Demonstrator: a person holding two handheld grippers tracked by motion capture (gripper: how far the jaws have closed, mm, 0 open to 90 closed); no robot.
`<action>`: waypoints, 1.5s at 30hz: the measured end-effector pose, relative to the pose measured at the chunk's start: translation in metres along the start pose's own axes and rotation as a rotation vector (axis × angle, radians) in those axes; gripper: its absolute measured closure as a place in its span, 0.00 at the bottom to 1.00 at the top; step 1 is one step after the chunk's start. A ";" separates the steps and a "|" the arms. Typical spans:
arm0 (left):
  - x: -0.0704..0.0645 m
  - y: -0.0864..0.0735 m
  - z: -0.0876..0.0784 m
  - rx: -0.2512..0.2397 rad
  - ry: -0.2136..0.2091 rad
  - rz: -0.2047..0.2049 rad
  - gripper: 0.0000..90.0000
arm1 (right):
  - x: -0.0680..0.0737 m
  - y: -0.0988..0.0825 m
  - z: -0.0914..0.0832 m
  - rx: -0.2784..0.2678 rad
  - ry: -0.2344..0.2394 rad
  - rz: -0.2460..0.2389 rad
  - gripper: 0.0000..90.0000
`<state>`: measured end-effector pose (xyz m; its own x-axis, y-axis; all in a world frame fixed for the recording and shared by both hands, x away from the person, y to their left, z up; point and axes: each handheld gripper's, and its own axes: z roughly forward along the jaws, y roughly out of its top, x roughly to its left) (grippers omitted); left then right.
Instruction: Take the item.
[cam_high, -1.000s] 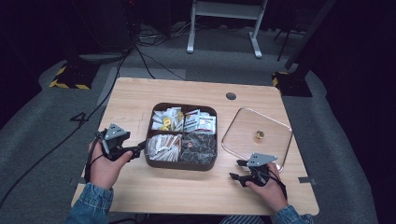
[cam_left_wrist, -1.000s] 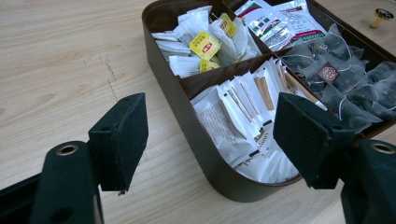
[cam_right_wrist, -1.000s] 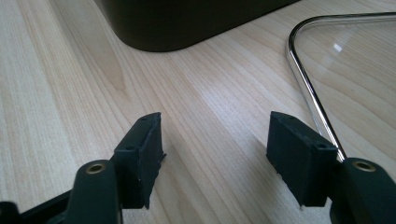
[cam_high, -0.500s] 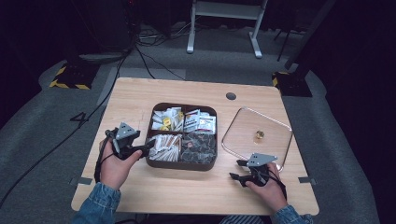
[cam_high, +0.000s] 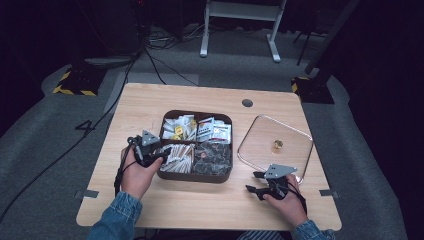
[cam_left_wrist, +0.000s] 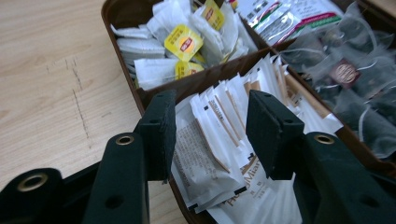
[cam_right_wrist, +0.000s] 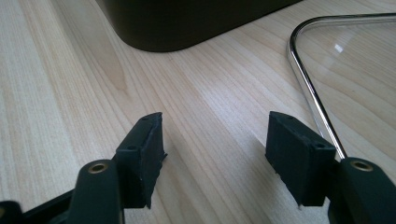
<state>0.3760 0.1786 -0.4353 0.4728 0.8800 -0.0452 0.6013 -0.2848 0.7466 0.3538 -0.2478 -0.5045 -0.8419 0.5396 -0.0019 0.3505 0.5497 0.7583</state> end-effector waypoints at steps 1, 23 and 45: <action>0.000 -0.001 0.003 0.014 -0.003 -0.002 0.61 | 0.000 0.000 0.000 0.000 0.001 0.000 0.42; 0.001 -0.001 0.029 0.151 0.060 0.083 0.86 | 0.000 0.000 0.000 -0.001 0.004 -0.004 0.44; 0.009 0.001 0.019 0.117 -0.032 0.038 1.00 | 0.001 0.000 0.000 -0.001 0.007 -0.005 0.44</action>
<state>0.3929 0.1790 -0.4472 0.5159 0.8557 -0.0407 0.6525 -0.3618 0.6658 0.3532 -0.2479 -0.5044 -0.8464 0.5325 -0.0016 0.3457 0.5517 0.7590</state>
